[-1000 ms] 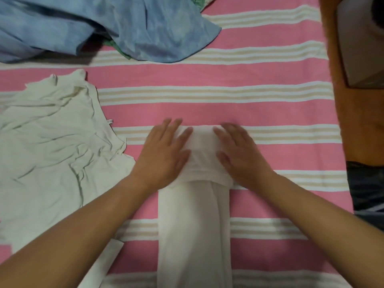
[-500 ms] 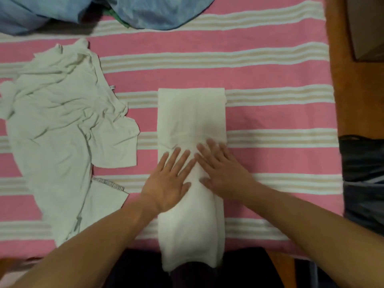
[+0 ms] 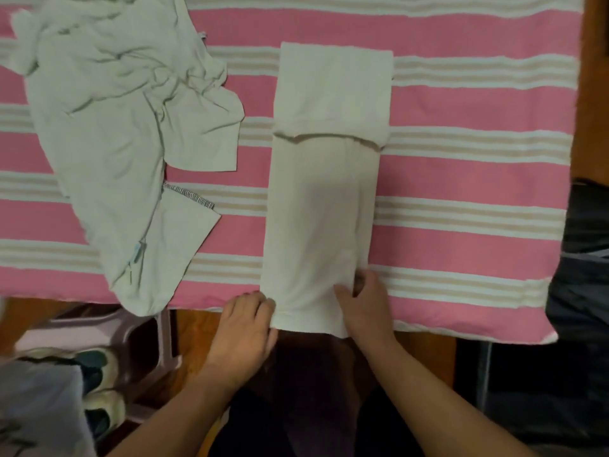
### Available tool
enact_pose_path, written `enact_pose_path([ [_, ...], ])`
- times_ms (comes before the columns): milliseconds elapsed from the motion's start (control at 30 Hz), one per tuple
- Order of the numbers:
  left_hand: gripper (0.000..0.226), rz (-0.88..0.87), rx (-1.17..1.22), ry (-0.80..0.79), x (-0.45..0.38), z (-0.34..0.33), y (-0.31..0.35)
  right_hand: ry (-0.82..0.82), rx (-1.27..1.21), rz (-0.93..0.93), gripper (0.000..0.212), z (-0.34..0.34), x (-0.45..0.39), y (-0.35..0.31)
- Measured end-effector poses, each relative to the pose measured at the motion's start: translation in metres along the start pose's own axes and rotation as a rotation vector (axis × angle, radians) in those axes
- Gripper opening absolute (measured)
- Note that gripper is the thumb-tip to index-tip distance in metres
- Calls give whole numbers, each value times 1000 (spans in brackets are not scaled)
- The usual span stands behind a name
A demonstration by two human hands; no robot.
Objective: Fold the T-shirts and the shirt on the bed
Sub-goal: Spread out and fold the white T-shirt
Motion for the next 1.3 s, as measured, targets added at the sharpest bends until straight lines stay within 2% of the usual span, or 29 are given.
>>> enact_pose_path([
  [67, 26, -63, 98, 39, 5, 2, 5, -29, 47, -68, 24, -5, 11, 7],
  [133, 28, -97, 144, 58, 16, 5, 6, -43, 25, -123, 19, -10, 24, 19],
  [233, 35, -158, 96, 81, 30, 19, 2, -24, -44, -152, 31, -15, 40, 29],
  [300, 47, -100, -21, -41, 30, 12, -11, -31, 35, -130, 37, -17, 41, 25],
  [367, 54, 17, -175, -234, 27, -8, -25, -51, 183, -105, 38, -18, 36, 22],
  [433, 45, 75, -259, -380, 24, -19, -28, -85, 326, -123, 36, -20, 33, 23],
  [500, 28, 109, -220, -296, 14, -2, -21, -137, 441, -169, 31, -20, 33, 29],
  [567, 18, 48, -95, -18, 2, 33, -6, -81, 441, -181, 27, -8, 34, 32],
  [633, 31, 120, 119, 169, -12, 55, -2, 142, 201, -147, 21, 15, 31, 31],
  [667, 42, 283, 314, 159, -22, 53, -12, 226, 56, -151, 21, 22, 30, 34],
  [700, 47, 476, 505, 112, -31, 43, -24, 243, -58, -174, 21, 22, 27, 37],
  [767, 40, 798, 819, -26, -38, 9, -36, 134, -169, -222, 18, 7, 21, 44],
  [800, 34, 845, 925, -83, -41, 1, -35, 61, -187, -230, 16, -2, 20, 46],
  [867, 19, 793, 1032, -146, -42, 2, -29, -19, -187, -216, 18, -6, 23, 45],
  [900, 13, 783, 1101, -164, -36, 6, -27, -17, -174, -202, 17, -2, 25, 46],
  [1000, 14, 776, 1381, -245, -16, 9, -17, 9, -152, -170, 14, 16, 37, 56],
  [1033, 13, 761, 1353, -273, -11, 5, -15, 1, -160, -177, 15, 17, 42, 62],
  [1133, 22, 728, 1072, -380, 6, -25, -8, -5, -191, -262, 16, 12, 53, 83],
  [1233, 26, 803, 1044, -453, 26, -54, -4, 5, -199, -308, 12, 10, 55, 98],
  [1300, 23, 836, 992, -507, 35, -65, -6, -43, -107, -317, 11, 10, 53, 106],
])
Point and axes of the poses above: each hand's wrist, its own x-axis away from the middle knuckle, its own z-axis out of the back of the hand, y = z × x, the point moved 9 cm from there along -x, towards the middle knuckle, and after that the axes turned 7 degrees about z, right-handed, at the moved point
